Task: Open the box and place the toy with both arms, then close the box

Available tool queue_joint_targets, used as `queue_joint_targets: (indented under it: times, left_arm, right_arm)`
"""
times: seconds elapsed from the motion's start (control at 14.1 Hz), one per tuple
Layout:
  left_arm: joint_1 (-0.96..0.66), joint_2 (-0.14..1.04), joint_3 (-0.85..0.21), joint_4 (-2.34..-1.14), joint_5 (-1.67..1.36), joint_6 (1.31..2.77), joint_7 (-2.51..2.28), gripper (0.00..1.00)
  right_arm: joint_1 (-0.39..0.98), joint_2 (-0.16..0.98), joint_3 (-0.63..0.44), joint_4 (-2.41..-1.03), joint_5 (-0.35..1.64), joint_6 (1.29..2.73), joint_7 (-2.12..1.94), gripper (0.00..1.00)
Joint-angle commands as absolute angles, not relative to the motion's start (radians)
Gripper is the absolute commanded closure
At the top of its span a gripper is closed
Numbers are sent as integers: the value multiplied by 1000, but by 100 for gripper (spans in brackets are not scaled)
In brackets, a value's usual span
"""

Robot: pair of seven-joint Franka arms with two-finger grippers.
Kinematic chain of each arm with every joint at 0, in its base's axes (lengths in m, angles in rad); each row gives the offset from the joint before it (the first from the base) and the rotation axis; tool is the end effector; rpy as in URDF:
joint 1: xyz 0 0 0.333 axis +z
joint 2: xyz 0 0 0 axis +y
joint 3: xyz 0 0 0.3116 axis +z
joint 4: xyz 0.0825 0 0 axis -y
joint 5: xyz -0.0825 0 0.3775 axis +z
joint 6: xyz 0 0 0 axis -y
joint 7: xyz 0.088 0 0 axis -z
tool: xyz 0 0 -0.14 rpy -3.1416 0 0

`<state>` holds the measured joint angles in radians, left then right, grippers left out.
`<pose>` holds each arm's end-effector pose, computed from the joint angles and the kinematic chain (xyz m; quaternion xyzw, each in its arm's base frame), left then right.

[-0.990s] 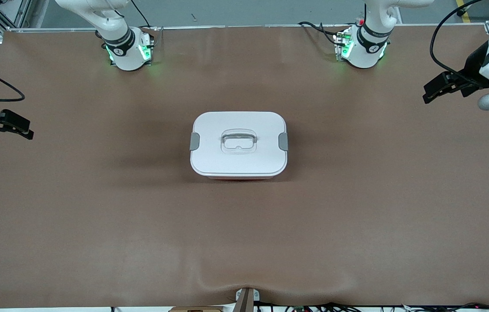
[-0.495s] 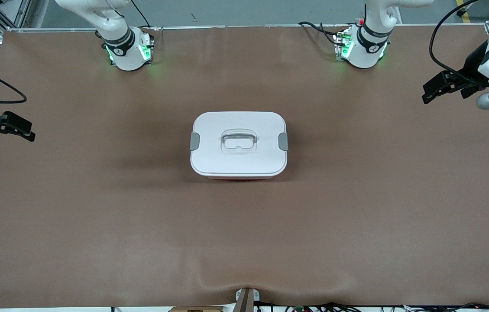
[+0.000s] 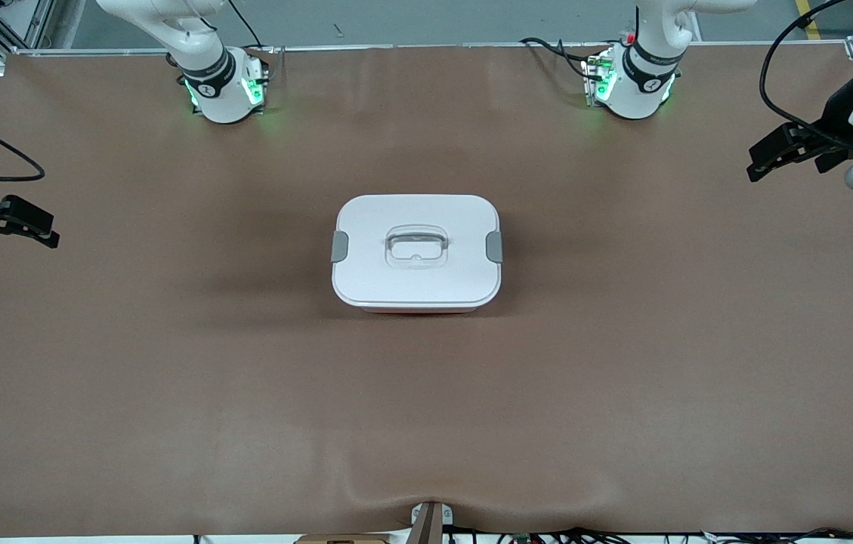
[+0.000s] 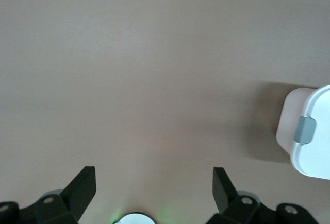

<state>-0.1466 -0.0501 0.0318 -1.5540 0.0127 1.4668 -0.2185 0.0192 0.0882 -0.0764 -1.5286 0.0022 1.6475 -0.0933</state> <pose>0.5175 -0.0573 0.6127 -0.9984 -0.0523 0.0174 0.0085 0.5819 -0.0313 0.5641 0.9997 0.0182 0.0153 0.0034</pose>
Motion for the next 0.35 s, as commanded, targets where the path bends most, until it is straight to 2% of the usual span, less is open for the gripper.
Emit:
queue_joint_targets:
  times: [0.0, 0.28]
  left_arm:
    - [-138, -44, 31, -1528, 46, 1463, -173, 0]
    - [-138, -41, 31, -1517, 46, 1463, -172, 0]
  right_arm:
    - [8, 91, -74, -1523, 3, 1655, -100, 0]
    - [3, 91, -75, -1525, 5, 1655, -100, 0]
